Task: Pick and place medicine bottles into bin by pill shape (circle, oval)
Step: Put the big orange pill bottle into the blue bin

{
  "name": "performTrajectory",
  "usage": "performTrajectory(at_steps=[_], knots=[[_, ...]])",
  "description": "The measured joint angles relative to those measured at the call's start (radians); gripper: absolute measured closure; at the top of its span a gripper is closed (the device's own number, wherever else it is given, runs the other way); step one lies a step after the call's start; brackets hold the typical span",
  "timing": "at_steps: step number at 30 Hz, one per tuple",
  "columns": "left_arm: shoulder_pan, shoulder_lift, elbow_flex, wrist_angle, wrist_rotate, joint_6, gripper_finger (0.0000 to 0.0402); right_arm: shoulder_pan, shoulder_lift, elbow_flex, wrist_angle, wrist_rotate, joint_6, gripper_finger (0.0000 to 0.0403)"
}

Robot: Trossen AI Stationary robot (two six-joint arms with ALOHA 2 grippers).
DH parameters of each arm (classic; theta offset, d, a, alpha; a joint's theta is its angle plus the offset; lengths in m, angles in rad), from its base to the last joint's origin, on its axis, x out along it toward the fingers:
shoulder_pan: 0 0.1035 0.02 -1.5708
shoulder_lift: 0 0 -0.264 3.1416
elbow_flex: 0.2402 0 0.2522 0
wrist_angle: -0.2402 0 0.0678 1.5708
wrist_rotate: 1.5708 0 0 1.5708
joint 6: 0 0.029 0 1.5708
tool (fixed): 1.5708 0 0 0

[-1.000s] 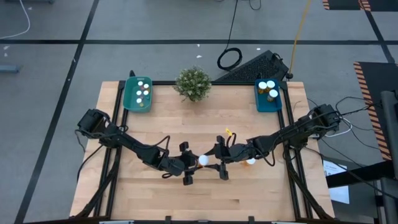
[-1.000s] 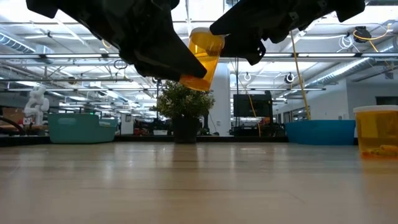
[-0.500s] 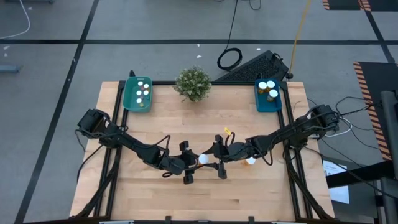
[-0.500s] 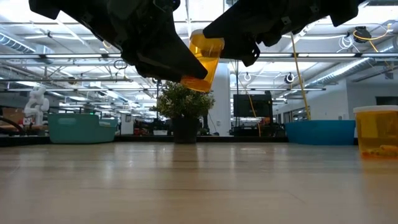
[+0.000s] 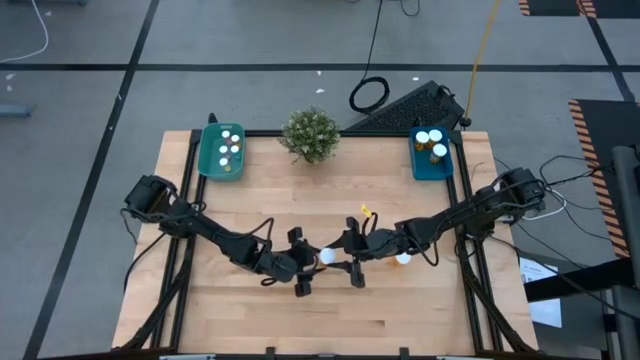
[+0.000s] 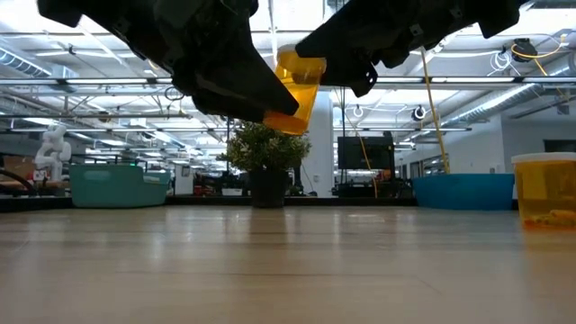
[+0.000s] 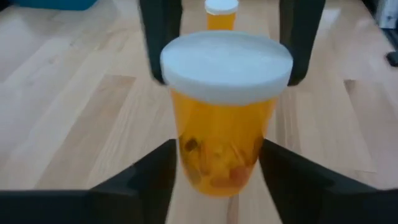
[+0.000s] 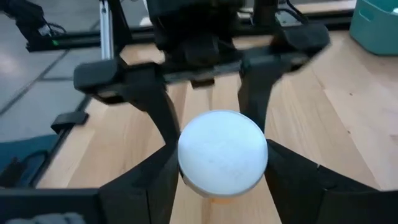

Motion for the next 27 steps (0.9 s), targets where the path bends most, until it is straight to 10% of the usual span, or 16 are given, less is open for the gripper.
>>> performTrajectory(at_steps=[10,21,27], knots=[[-0.020,0.000,0.000,-0.146,-0.086,-0.136,0.0036,-0.036,-0.171,0.000,-0.256,0.059,0.020,0.0200],[-0.033,0.000,0.000,-0.156,-0.188,-0.194,0.0061,-0.122,-0.311,0.000,-0.698,0.660,0.251,0.0201],[0.009,0.000,0.000,-0.140,-0.210,-0.108,0.0078,-0.207,-0.350,0.000,-0.998,0.738,0.548,0.0201]])
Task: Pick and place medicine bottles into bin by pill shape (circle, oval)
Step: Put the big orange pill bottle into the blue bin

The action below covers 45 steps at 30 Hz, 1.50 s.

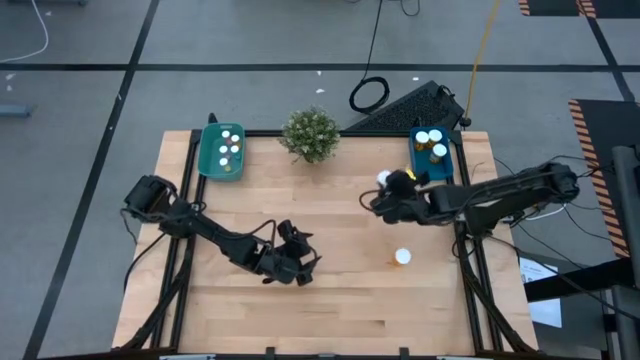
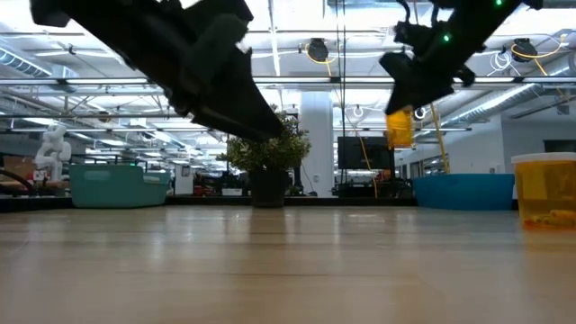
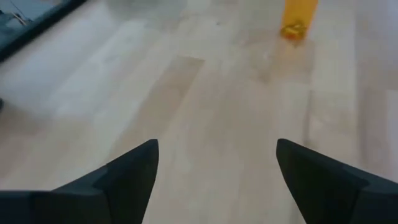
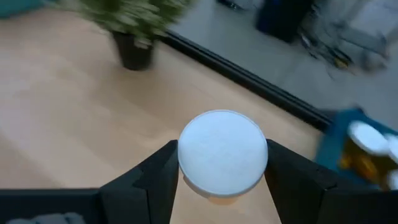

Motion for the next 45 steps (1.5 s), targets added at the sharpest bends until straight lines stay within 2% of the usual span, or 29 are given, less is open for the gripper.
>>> performTrajectory(at_steps=[6,10,13,19,26,30,33,41,45], knots=[[0.057,0.000,0.000,0.001,0.025,0.057,0.0090,-0.090,-0.001,0.000,-0.289,0.006,0.294,0.0201],[0.093,0.000,0.000,0.025,0.049,0.115,0.0091,-0.134,-0.002,0.000,-0.441,0.067,0.465,0.0201],[0.118,0.000,0.000,0.053,0.097,0.172,0.0091,-0.169,-0.016,0.000,-0.534,0.106,0.553,0.0201],[0.141,0.000,0.000,0.072,0.164,0.236,0.0091,-0.245,-0.017,-0.018,-0.635,0.113,0.640,0.0201],[0.140,0.000,0.000,0.071,0.204,0.242,0.0091,-0.336,-0.019,-0.148,-0.641,0.154,0.748,0.0201],[0.139,0.000,0.000,0.071,0.233,0.247,0.0092,-0.379,-0.047,-0.179,-0.628,0.188,0.790,0.0196],[0.139,0.000,0.000,0.071,0.239,0.270,0.0092,-0.398,-0.066,-0.186,-0.553,0.190,0.741,0.0194],[0.149,0.000,0.000,0.070,0.241,0.324,0.0092,-0.489,-0.070,-0.288,-0.208,0.184,0.517,0.0193],[0.146,0.000,0.000,0.068,0.270,0.326,0.0092,-0.531,-0.070,-0.324,-0.155,0.155,0.494,0.0192]])
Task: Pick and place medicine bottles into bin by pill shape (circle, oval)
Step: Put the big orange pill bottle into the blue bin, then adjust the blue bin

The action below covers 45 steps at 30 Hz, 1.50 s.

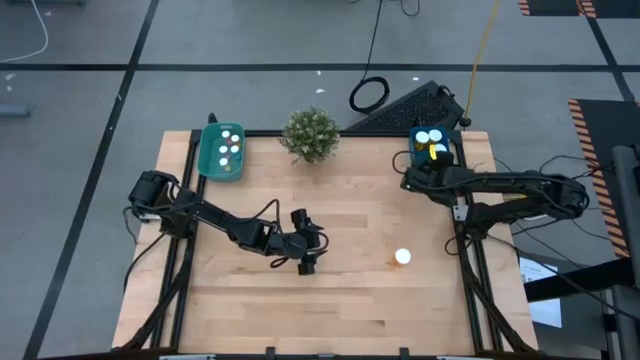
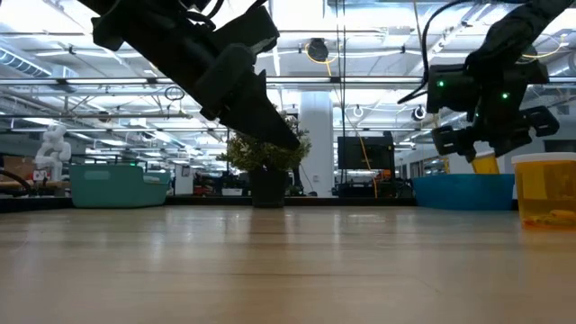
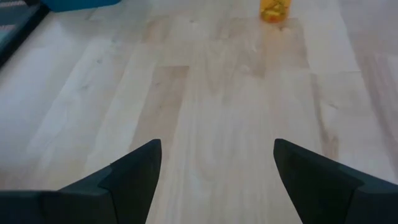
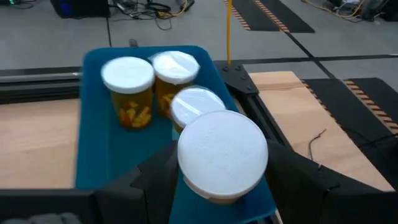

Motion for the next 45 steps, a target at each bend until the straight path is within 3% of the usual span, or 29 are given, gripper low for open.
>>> performTrajectory(at_steps=[13,21,31,45], knots=[[-0.003,0.000,0.000,-0.001,0.013,0.003,0.0092,-0.027,0.000,-0.023,0.074,-0.078,-0.035,0.0191],[-0.025,0.000,0.000,-0.007,0.017,0.009,0.0092,-0.074,-0.002,-0.140,0.232,-0.103,0.008,0.0188],[-0.017,0.000,0.000,-0.007,0.016,0.025,0.0092,-0.075,-0.020,-0.164,0.265,-0.108,-0.021,0.0152],[-0.015,-0.001,0.000,-0.006,0.016,0.026,0.0092,-0.075,-0.178,-0.165,0.272,-0.116,-0.089,0.0104]])
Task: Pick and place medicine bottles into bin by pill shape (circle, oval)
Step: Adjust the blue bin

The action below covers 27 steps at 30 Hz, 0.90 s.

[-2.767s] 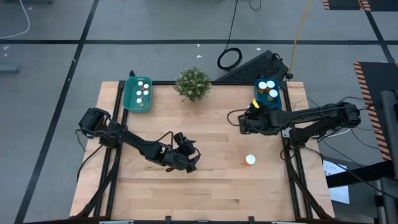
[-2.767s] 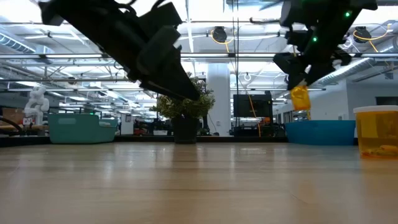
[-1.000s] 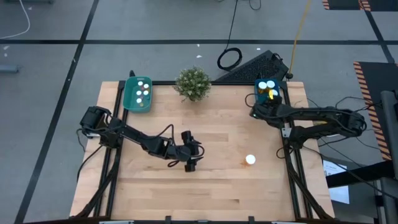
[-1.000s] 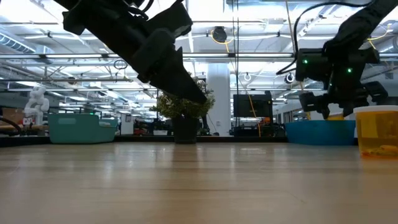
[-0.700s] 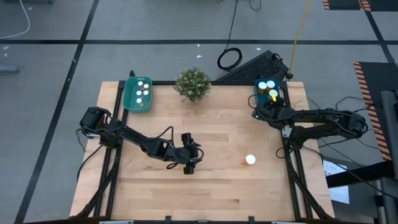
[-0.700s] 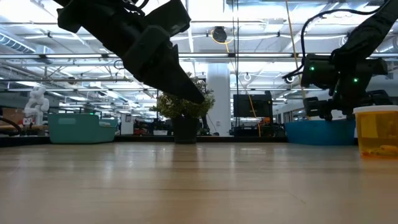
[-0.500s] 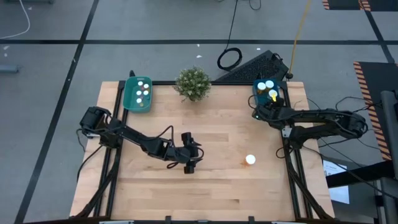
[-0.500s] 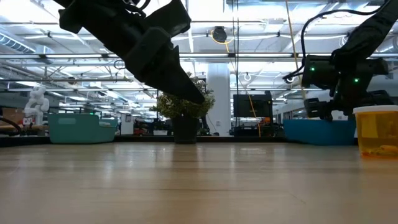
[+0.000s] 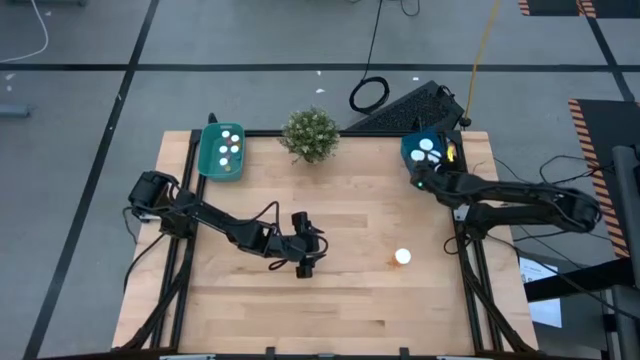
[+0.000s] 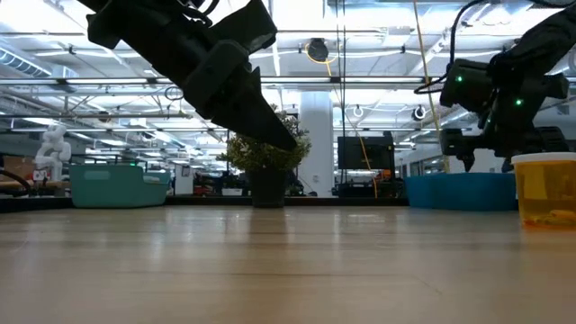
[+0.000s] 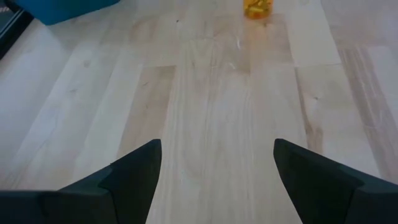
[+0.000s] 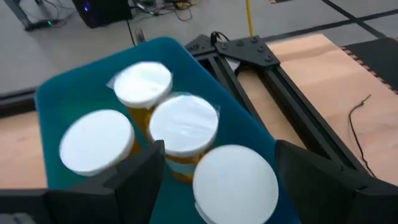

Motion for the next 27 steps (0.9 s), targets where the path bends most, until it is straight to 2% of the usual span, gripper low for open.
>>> performTrajectory(at_steps=[7,17,21,27], knots=[[0.001,0.000,0.000,-0.016,-0.001,0.000,0.0092,0.020,-0.087,0.000,0.082,-0.020,-0.124,0.0104],[0.102,0.000,0.000,-0.111,-0.017,0.009,0.0092,0.136,-0.141,0.002,0.352,-0.300,-0.419,0.0116],[0.181,0.000,0.000,-0.125,-0.024,0.013,0.0092,0.212,-0.135,0.002,0.383,-0.408,-0.463,0.0127],[0.268,0.000,0.000,-0.133,-0.024,0.021,0.0092,0.380,-0.152,0.020,0.377,-0.414,-0.593,0.0141]])
